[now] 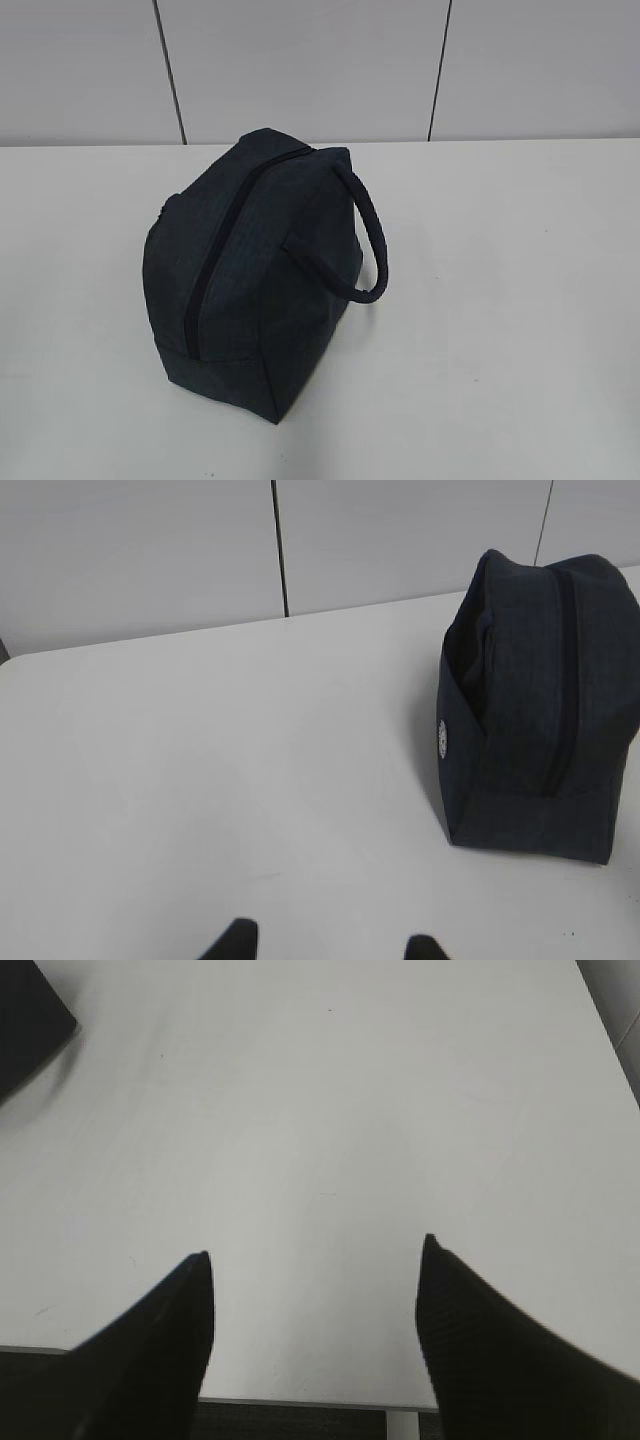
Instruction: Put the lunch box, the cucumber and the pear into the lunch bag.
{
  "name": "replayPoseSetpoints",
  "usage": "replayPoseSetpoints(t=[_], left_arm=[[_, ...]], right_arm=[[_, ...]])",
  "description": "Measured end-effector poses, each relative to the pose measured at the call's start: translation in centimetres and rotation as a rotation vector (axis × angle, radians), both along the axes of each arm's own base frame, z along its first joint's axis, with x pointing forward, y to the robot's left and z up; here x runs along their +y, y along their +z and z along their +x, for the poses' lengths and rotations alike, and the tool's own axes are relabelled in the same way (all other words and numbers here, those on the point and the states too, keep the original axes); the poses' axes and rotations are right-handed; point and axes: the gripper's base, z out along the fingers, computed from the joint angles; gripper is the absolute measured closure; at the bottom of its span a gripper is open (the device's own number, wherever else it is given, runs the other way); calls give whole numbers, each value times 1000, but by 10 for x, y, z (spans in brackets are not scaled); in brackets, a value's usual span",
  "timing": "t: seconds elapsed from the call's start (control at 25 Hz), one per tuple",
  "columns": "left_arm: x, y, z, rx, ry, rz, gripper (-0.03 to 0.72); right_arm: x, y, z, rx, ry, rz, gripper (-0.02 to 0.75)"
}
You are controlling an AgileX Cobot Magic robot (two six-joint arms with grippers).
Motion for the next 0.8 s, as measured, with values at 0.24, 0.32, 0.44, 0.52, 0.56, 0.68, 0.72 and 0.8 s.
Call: replayPoseSetpoints(t=[0.24,0.32,0.44,0.52,0.56,0.68,0.72,0.8], left_arm=[[0,0,0,0,0,0,412],[0,0,0,0,0,0,412],[0,0,0,0,0,0,412],[0,0,0,0,0,0,412],[0,0,0,0,0,0,412],[0,0,0,0,0,0,412],[0,0,0,0,0,0,412],[0,0,0,0,0,0,412]], right_arm=[[0,0,0,0,0,0,240],[0,0,0,0,0,0,241],[0,0,0,0,0,0,240],[0,0,0,0,0,0,240],[0,0,0,0,0,0,240],[0,0,0,0,0,0,240],[0,0,0,0,0,0,240],[0,0,0,0,0,0,240]])
